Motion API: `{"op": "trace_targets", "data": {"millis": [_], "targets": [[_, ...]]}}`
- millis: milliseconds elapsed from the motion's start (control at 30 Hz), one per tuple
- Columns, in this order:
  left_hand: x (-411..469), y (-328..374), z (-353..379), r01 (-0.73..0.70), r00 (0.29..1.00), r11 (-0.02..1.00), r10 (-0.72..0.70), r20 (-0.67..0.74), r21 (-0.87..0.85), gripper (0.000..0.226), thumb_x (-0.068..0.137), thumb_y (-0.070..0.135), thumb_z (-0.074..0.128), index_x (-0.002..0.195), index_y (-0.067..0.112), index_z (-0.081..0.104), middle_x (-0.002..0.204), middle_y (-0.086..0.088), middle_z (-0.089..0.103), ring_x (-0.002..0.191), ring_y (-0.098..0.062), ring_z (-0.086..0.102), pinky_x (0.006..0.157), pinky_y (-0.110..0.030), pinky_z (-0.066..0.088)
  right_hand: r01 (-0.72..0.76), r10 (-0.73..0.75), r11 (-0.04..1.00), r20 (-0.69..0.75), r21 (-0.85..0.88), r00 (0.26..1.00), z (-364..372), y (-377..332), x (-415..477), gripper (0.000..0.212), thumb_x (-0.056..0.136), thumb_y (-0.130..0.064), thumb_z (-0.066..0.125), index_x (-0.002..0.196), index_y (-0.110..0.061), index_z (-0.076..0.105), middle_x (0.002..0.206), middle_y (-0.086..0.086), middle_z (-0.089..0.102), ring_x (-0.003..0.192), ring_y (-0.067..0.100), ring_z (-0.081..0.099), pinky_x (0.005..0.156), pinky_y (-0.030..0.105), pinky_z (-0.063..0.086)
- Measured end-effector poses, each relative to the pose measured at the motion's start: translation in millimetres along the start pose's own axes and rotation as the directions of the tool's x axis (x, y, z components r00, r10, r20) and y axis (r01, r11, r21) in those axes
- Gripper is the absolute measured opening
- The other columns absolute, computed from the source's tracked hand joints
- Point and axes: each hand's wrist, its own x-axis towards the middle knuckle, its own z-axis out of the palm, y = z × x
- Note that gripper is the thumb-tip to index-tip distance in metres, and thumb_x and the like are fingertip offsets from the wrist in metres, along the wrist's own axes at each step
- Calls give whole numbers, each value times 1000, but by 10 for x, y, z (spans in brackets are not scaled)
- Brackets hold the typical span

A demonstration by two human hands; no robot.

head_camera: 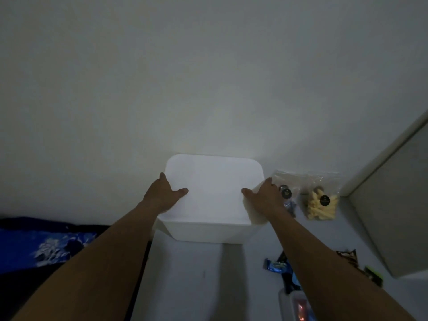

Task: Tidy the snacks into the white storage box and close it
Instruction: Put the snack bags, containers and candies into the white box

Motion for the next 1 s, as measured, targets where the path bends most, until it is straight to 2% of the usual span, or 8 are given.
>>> {"op": "trace_targets", "data": {"millis": [100, 200, 400, 500, 667, 767, 867, 1000], "targets": [[47, 9, 26, 22, 999, 984, -30, -44, -179, 97, 74, 42, 81, 145, 5, 28, 138, -16, 51, 124, -35, 50, 98, -39, 43, -63, 63, 990, 8, 126, 998, 23, 40, 73, 81, 75, -57, 74, 125, 3, 54, 122, 20, 62, 107, 33, 62, 78, 34, 51], [47, 29, 49, 37, 996, 965, -58, -73, -260, 90, 71, 33, 85, 139, 6, 34, 132, -15, 55, 118, -34, 54, 93, -38, 44, -97, 98, 975, 4, 201, 995, 20, 31, 93, 76, 72, -52, 79, 121, 2, 57, 118, 18, 65, 104, 31, 64, 70, 28, 44], [-26, 17, 59, -7, 988, 946, -42, -146, -323, 91, 68, 34, 87, 141, 11, 37, 132, -10, 56, 117, -32, 55, 94, -39, 45, -87, 105, 940, -38, 330, 994, -13, -25, 15, 72, 69, -44, 82, 121, -3, 55, 119, 15, 63, 104, 31, 62, 77, 32, 50], [-58, 18, 34, -28, 985, 941, -31, -168, -338, 93, 69, 38, 85, 143, 12, 35, 136, -11, 53, 119, -32, 54, 98, -43, 46, -60, 91, 936, -74, 346, 993, -119, -107, -49, 70, 70, -45, 77, 125, -9, 54, 122, 12, 62, 110, 32, 60, 84, 36, 51], [-132, 33, -46, -58, 973, 934, -25, -227, -353, 85, 72, 36, 82, 142, 13, 40, 133, -13, 56, 117, -34, 56, 97, -44, 47, 2, 40, 937, -114, 349, 993, -296, -239, -177, 48, 87, -21, 65, 130, -5, 50, 129, 14, 60, 115, 33, 57, 83, 32, 42], [-201, 52, -116, -85, 966, 933, -9, -258, -351, 84, 74, 35, 81, 143, 14, 38, 133, -13, 55, 116, -34, 56, 96, -45, 47, 52, -6, 937, -134, 345, 991, -383, -280, -294, 51, 89, -17, 62, 137, -8, 47, 135, 14, 56, 121, 33, 53, 85, 31, 38], [-277, 91, -217, -123, 960, 916, 13, -278, -381, 83, 75, 32, 81, 143, 15, 37, 134, -13, 53, 117, -34, 55, 97, -46, 47, 99, -45, 929, -155, 357, 987, -456, -323, -409, 53, 90, -17, 62, 139, -9, 45, 136, 14, 55, 122, 34, 52, 93, 38, 43], [-395, 106, -398, -163, 958, 892, 41, -283, -422, 84, 74, 33, 82, 144, 20, 38, 135, -10, 53, 117, -32, 55, 96, -43, 47, 146, -92, 915, -159, 377, 983, -564, -350, -578, 54, 90, -18, 61, 140, -10, 44, 136, 13, 54, 121, 33, 51, 95, 41, 43]]}}
